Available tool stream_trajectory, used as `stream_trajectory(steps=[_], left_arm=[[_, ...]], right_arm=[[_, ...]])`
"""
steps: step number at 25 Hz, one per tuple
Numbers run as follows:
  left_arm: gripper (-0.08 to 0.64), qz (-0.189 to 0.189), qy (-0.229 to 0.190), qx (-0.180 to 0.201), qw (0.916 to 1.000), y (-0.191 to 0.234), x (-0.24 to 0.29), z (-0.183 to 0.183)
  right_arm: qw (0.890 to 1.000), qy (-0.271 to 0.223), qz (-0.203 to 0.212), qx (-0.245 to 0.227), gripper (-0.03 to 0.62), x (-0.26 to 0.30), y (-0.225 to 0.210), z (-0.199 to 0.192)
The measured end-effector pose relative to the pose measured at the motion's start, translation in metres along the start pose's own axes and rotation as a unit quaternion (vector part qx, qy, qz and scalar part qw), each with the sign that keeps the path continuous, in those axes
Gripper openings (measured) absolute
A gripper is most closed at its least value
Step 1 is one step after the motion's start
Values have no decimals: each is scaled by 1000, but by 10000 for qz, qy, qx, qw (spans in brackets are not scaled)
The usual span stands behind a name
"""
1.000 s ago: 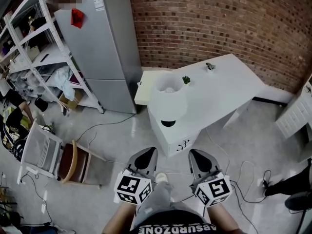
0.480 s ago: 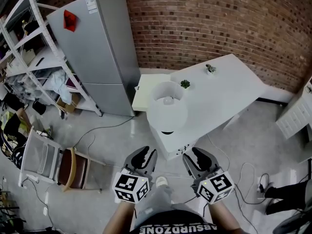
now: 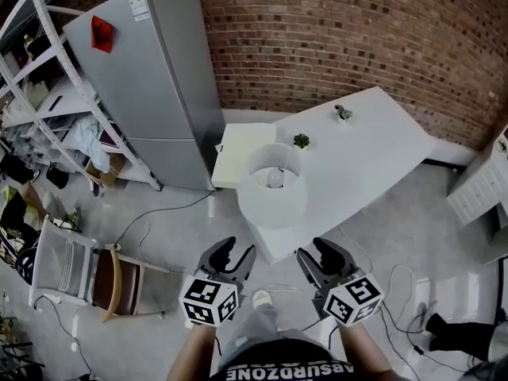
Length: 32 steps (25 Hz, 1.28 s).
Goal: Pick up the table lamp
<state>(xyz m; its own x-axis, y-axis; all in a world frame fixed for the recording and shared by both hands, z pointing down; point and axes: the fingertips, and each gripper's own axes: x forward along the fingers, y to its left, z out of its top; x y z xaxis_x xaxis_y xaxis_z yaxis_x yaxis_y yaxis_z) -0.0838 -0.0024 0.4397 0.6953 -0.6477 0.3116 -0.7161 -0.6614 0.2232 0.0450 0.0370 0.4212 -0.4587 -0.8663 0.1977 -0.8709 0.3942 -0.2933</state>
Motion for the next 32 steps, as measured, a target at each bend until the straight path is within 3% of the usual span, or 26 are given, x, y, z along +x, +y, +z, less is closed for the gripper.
stream_trajectory(steps=[5, 15, 26, 32], left_arm=[[205, -60, 83, -181, 9998, 27, 17, 2], [233, -203, 245, -188, 9993, 73, 52, 10], [245, -638, 677, -544, 9942, 111, 88, -13], [247, -860, 753, -752, 9906, 116, 95, -21]], right_arm=[[9997, 157, 36, 203, 195, 23, -13, -3], [9988, 276, -79, 398, 227, 66, -40, 0], [9899, 217, -190, 1385, 257, 92, -76, -10], [9860, 221, -172, 1646, 270, 91, -86, -17]])
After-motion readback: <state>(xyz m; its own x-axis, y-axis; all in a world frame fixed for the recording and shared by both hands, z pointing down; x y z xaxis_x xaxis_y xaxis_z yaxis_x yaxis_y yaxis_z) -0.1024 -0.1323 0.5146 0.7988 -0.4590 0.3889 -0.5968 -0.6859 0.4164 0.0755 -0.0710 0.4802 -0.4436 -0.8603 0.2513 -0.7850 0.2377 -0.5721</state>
